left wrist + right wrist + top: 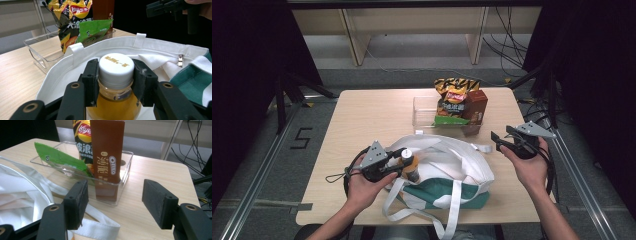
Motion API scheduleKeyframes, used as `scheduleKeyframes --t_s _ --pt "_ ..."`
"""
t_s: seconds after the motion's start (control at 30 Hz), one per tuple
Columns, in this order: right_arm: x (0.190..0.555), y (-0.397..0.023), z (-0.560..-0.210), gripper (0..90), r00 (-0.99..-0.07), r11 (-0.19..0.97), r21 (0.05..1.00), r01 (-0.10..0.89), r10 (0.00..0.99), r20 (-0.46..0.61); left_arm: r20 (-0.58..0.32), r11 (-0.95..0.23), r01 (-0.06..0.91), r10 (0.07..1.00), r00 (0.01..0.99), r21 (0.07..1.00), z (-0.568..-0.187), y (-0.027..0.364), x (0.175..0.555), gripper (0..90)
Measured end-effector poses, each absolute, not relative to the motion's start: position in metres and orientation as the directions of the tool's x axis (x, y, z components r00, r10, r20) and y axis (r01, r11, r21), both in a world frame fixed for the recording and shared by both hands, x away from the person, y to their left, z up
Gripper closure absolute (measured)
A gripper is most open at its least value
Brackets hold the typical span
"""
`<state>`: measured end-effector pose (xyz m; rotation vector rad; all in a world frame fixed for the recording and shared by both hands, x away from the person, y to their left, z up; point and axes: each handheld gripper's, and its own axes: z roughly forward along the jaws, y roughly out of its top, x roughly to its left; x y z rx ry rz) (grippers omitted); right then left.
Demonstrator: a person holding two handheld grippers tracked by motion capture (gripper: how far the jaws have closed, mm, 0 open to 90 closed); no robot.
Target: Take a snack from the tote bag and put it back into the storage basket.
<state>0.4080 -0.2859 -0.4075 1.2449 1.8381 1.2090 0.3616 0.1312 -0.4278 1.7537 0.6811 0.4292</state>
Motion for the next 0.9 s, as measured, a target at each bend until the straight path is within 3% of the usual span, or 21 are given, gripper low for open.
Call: scheduleKeyframes --t_s 0.9 --pt "0.407 -0.287 -0.405 38.3 -0.361 0.134 0.917 0.376 0.933 0.012 -0.049 -0.115 0.154 0.622 0.782 0.981 -0.401 0.129 0.369 59.2"
